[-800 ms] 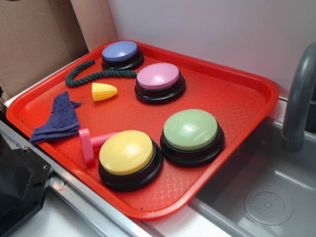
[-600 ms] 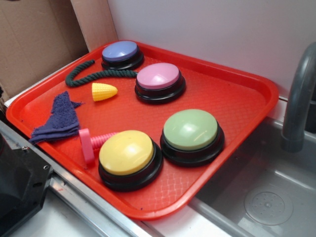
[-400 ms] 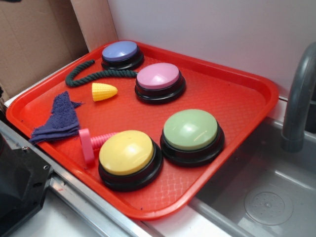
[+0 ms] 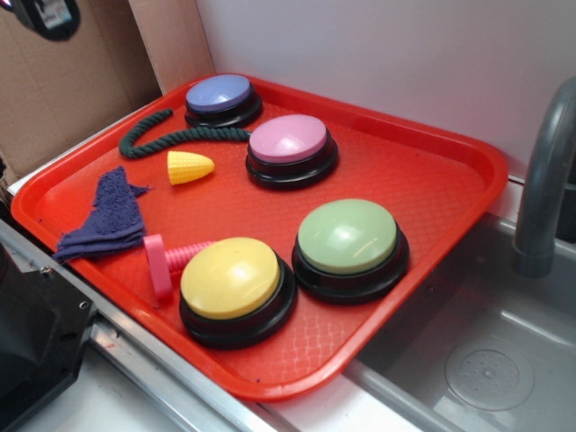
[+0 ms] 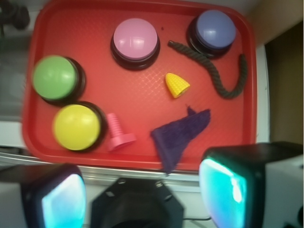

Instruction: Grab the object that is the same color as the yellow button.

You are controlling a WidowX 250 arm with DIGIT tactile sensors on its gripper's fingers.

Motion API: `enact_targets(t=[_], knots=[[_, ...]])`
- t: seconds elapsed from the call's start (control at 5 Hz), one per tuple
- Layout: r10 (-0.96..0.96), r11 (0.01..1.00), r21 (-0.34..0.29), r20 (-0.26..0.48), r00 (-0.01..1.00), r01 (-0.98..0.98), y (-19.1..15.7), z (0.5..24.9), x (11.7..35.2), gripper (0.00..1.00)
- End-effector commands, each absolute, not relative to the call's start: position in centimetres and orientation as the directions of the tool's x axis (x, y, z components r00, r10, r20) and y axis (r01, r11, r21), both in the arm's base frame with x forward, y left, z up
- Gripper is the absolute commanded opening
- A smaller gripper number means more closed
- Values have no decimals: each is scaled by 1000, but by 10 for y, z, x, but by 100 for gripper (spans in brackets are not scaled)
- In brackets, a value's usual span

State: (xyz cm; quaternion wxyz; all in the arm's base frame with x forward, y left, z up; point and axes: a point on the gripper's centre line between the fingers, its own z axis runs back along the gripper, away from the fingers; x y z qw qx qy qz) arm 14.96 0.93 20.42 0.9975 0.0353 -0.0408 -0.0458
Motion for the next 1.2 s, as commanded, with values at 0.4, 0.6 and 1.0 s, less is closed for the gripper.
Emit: enact_targets(t=[0.4, 0.6, 1.0], knots=[[-309, 927, 250, 88, 947, 279, 50, 132, 201, 100], [-366, 914, 238, 135, 921, 328, 54, 103, 215, 100], [-454, 880, 212, 112, 884, 425, 47, 59, 242, 100]])
